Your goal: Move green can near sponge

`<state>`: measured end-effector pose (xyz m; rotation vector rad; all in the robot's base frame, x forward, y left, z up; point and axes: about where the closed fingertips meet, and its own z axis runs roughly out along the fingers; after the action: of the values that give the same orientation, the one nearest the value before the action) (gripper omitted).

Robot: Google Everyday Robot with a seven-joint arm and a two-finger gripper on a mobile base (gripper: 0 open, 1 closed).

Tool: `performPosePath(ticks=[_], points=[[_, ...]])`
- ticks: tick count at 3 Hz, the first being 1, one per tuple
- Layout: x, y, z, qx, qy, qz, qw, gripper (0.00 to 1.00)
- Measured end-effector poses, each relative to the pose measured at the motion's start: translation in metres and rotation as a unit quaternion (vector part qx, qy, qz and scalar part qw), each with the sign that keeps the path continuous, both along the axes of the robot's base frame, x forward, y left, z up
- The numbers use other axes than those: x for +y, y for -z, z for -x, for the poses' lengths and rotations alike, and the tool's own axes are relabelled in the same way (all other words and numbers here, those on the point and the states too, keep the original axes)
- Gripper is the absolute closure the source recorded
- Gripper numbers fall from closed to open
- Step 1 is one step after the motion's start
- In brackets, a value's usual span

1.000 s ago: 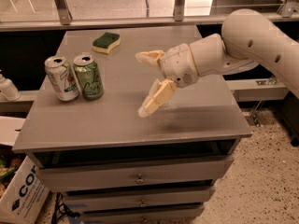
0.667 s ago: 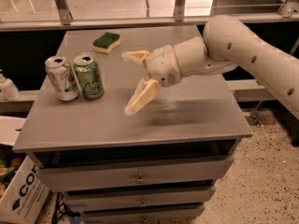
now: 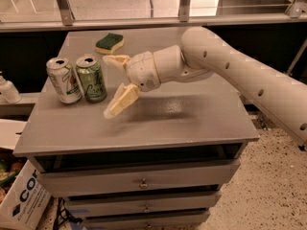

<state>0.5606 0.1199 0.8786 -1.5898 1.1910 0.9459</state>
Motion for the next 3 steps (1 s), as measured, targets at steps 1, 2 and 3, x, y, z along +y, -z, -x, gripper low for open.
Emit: performPosePath(ticks=[1,2,3], points=[[0.026,0.009,-0.009,0.009,-0.003,-0.009,0.9999,0.0],[0.045,0.021,-0.016,0.029,-0.001,-0.015,0.9995,0.0],[0.059,0.025,-0.017,0.042,0.0,-0.028,0.9987,0.2]])
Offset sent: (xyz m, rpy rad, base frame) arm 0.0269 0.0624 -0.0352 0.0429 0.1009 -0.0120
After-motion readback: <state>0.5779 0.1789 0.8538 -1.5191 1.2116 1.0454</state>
